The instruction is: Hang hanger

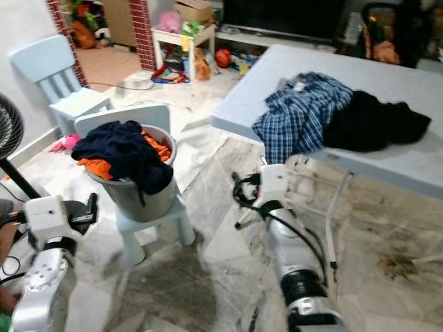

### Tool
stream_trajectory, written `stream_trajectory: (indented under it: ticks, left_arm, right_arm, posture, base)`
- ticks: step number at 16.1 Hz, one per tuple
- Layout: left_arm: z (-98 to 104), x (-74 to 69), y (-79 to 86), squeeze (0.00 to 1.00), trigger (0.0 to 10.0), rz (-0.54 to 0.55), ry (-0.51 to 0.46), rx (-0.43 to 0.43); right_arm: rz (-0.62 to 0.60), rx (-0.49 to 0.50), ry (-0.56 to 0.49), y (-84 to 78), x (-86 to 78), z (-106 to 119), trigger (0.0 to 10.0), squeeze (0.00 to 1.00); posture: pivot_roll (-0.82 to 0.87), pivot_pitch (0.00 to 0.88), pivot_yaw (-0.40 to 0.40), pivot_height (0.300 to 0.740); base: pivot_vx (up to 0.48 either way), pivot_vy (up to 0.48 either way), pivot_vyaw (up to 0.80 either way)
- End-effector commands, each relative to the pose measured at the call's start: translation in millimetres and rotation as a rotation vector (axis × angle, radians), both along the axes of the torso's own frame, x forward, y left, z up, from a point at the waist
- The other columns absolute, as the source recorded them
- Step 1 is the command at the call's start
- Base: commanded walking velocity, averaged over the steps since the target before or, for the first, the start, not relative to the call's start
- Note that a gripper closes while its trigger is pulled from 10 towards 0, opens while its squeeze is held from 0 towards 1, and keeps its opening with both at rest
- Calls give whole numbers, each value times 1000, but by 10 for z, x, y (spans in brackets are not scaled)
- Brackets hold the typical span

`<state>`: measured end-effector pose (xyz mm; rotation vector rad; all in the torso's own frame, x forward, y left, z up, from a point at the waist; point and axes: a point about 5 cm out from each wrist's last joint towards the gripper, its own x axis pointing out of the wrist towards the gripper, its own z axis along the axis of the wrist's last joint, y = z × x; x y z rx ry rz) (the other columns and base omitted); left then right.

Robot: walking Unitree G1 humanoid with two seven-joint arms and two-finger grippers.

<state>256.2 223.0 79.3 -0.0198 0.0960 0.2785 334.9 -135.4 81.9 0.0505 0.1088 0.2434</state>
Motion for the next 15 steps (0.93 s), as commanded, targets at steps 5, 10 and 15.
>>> stream_trajectory:
  ticks: [5,10,15]
  left_arm:
    - [11,16,-18,0,10000,-23,-12,-7]
    - [11,24,-19,0,10000,-32,-11,-10]
    - [-2,38,-42,0,10000,-36,-6,-20]
  right_arm:
    - [-13,-6,-15,-59,22,41,10000,0]
    - [-19,0,-17,-57,27,47,10000,0]
    - [-15,-7,-18,-70,32,53,10000,0]
  posture:
    - [22,0,-31,740]
    - [23,0,-27,740]
    - [21,0,-32,740]
  base:
    - [295,0,480]
    - [264,0,0]
    - [259,0,0]
